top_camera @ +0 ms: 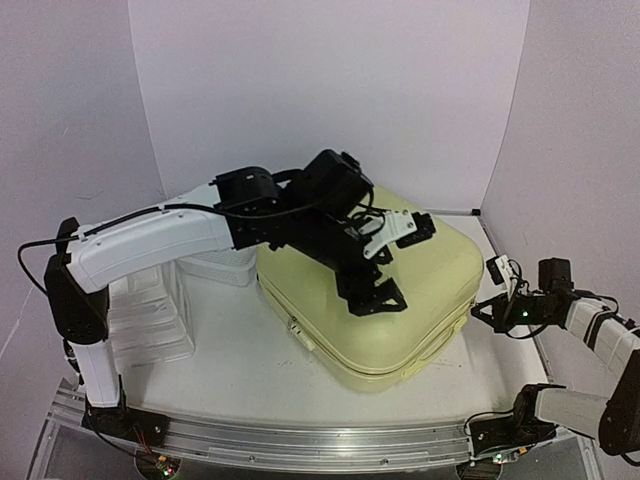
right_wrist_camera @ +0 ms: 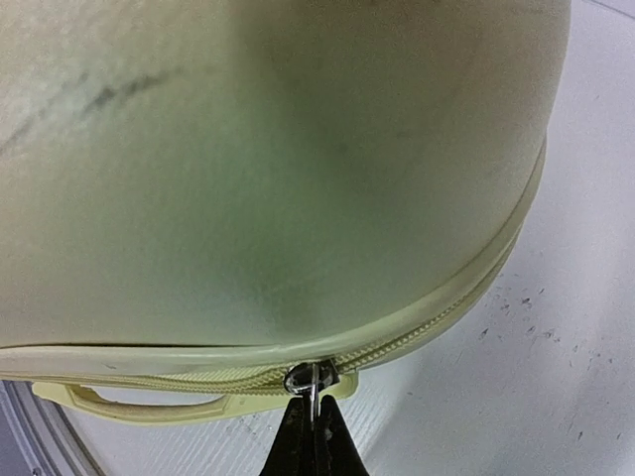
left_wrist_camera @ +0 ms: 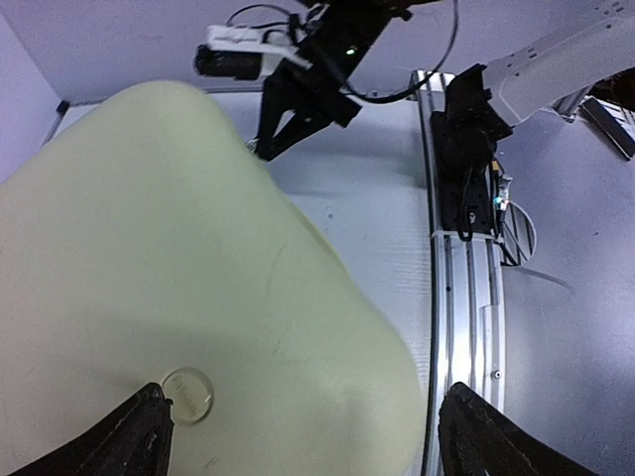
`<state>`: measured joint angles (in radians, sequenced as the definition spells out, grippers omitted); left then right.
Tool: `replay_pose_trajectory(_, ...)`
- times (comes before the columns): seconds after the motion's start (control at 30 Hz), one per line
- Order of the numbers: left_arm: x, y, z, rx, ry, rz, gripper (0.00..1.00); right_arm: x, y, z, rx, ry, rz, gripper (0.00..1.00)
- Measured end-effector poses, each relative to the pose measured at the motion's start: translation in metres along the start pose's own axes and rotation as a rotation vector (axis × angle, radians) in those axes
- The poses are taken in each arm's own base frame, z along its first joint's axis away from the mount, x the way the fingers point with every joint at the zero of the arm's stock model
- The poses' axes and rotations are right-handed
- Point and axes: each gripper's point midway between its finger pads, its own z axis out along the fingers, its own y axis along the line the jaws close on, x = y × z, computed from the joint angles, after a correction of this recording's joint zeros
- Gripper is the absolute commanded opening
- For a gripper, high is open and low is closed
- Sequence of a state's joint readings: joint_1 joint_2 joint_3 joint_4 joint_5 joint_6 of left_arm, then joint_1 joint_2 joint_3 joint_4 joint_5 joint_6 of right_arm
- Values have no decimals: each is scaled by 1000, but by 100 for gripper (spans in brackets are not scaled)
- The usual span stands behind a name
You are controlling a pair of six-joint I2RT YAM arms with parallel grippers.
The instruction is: Open, take out, and arrange the luggage
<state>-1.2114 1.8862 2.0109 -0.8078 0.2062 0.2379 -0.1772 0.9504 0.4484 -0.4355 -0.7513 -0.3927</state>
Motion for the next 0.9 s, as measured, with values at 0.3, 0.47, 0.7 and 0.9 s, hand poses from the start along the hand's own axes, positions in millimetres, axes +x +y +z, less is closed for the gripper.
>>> replay_pose_trajectory(0.3, 17, -3, 67, -41, 92, 115, 90, 5, -1, -6, 29, 104, 147, 0)
replay_pose_trajectory(0.47, 17, 2, 71, -72, 90, 128, 86, 8, -3, -7, 44, 119, 165, 0)
replay_pose_trajectory(0.7, 20, 0, 69, -81, 64, 115, 83, 7, -13, -10, 2, 102, 247, 0)
replay_pose_trajectory(0.9, 23, -8, 63, -67, 54, 92, 82, -6, -43, -11, -7, 88, 311, 0)
